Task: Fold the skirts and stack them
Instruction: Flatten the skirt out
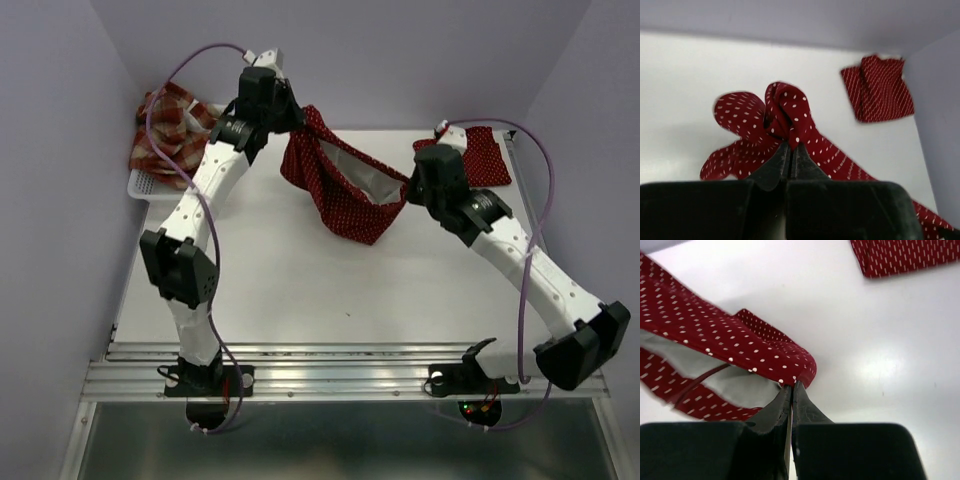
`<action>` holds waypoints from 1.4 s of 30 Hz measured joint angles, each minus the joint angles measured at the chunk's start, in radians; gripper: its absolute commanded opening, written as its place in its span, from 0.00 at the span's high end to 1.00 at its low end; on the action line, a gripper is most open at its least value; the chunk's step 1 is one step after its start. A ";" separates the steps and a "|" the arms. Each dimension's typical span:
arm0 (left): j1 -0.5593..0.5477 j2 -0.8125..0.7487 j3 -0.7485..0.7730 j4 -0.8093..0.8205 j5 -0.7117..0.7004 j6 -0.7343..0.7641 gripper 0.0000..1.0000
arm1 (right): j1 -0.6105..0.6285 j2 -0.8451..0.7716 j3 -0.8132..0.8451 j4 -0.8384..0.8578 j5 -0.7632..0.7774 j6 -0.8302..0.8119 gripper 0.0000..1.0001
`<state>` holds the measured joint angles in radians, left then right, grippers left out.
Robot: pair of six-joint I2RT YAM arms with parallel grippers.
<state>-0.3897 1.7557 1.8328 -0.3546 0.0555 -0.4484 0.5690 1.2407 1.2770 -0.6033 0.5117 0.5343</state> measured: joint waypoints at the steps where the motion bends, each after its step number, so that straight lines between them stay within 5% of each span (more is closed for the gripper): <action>1: 0.008 0.057 0.105 -0.035 0.024 0.014 1.00 | -0.010 0.024 0.028 0.003 -0.006 -0.022 0.99; 5: 0.061 0.296 0.551 -0.089 0.117 0.060 0.97 | -0.019 0.175 0.310 0.013 -0.029 -0.167 0.99; 8: 0.100 0.287 0.578 -0.061 0.169 0.069 0.96 | -0.016 0.192 0.492 0.051 -0.031 -0.245 0.99; 12: 0.152 0.082 0.305 0.076 0.260 0.060 0.94 | -0.013 0.083 0.479 0.105 -0.082 -0.281 0.99; 17: 0.179 -0.166 -0.088 0.248 0.310 0.058 0.91 | -0.008 -0.079 0.146 0.172 -0.219 -0.237 0.99; 19: 0.195 -0.213 -0.247 0.309 0.311 0.058 0.73 | 0.052 -0.104 -0.016 0.199 -0.269 -0.195 0.99; 20: 0.209 -0.224 -0.340 0.326 0.307 0.057 0.54 | 0.113 -0.096 -0.086 0.198 -0.284 -0.175 0.99; 21: 0.222 -0.215 -0.423 0.335 0.299 0.055 0.08 | 0.172 -0.070 -0.138 0.196 -0.294 -0.157 0.99; 22: 0.233 -0.193 -0.493 0.345 0.278 0.053 0.01 | 0.238 -0.029 -0.180 0.192 -0.311 -0.136 0.94; 23: 0.241 -0.171 -0.542 0.339 0.255 0.046 0.01 | 0.318 0.032 -0.219 0.187 -0.337 -0.117 0.67; 26: 0.262 -0.106 -0.690 0.276 0.174 0.018 0.01 | 0.452 0.143 -0.243 0.155 -0.388 -0.069 0.27; 27: 0.270 -0.102 -0.729 0.232 0.142 0.007 0.01 | 0.486 0.169 -0.243 0.146 -0.404 -0.060 0.01; 36: 0.261 -0.403 -0.765 0.227 0.086 -0.090 0.01 | 0.465 0.082 -0.167 0.142 -0.316 0.006 0.00; 42: 0.143 -0.602 -0.923 0.251 0.083 -0.152 0.01 | 0.138 0.018 -0.194 0.152 -0.332 0.069 0.00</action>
<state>-0.2462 1.1538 0.9096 -0.1032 0.1383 -0.6006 0.7071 1.2591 1.0828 -0.4515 0.1802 0.6029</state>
